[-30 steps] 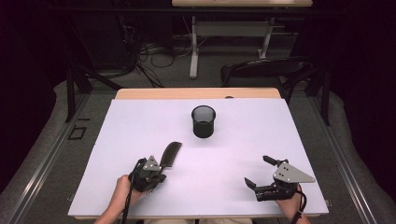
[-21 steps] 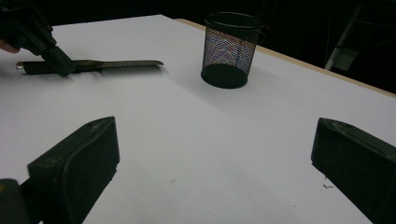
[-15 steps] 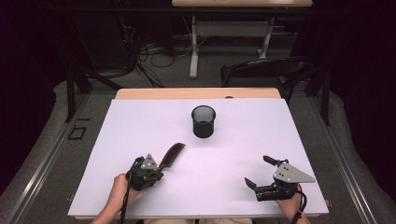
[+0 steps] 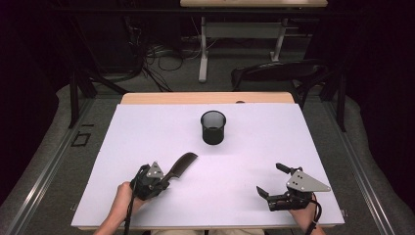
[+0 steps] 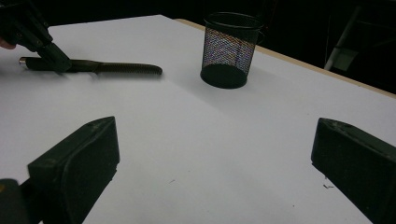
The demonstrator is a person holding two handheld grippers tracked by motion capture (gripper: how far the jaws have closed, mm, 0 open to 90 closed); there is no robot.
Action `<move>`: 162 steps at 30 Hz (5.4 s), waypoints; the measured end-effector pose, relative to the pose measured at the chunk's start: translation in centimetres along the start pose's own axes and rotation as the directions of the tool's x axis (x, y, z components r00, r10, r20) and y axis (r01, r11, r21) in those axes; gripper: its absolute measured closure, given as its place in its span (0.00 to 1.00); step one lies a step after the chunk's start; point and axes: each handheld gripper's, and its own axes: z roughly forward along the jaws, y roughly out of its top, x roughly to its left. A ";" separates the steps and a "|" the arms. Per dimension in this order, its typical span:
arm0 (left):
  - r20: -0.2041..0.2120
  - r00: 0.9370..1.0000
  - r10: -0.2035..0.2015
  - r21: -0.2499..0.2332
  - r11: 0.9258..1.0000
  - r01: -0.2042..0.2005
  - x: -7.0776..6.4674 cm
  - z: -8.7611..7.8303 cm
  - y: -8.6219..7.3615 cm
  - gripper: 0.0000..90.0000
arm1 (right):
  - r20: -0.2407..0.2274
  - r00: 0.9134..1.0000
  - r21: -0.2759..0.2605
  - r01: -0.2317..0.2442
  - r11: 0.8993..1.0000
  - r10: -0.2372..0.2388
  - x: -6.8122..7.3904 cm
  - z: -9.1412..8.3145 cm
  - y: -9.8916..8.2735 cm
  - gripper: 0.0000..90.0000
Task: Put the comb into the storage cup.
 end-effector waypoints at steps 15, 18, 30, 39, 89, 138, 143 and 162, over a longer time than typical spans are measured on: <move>-0.005 1.000 0.002 0.002 1.000 -0.002 0.1 -0.2 0.1 1.00 | -0.003 1.000 0.006 0.000 1.000 0.000 0.0 0.0 0.0 0.01; 0.000 1.000 0.001 -0.010 1.000 -0.001 0.1 -0.5 0.1 0.98 | -0.003 1.000 0.004 0.001 1.000 -0.001 0.0 0.0 0.0 0.01; -0.022 0.999 -0.023 -0.050 0.999 0.022 0.6 -2.4 0.7 0.53 | -0.004 1.000 0.009 -0.004 1.000 0.004 0.1 0.1 0.0 0.01; -0.049 0.999 -0.024 -0.030 0.999 0.022 0.7 -2.9 1.6 0.29 | -0.002 1.000 0.007 -0.003 1.000 0.003 0.1 0.2 0.0 0.01; -0.088 0.996 -0.007 0.285 0.958 0.032 1.3 0.8 5.6 0.44 | -0.018 1.000 0.036 -0.015 0.999 0.015 0.1 0.6 -0.3 0.01; 0.008 0.989 -0.150 0.155 0.977 0.147 2.9 -0.3 4.0 0.81 | -0.030 0.999 0.044 -0.012 0.999 0.013 0.1 0.8 -0.3 0.01; 0.010 0.989 -0.149 0.103 0.984 0.147 2.9 -0.8 3.8 0.81 | -0.027 1.000 0.047 -0.011 0.999 0.012 0.1 0.7 -0.3 0.01; 0.031 0.990 -0.138 -0.095 0.986 0.140 3.2 -1.8 3.1 0.81 | -0.026 1.000 0.049 -0.010 0.999 0.011 0.0 0.7 -0.4 0.01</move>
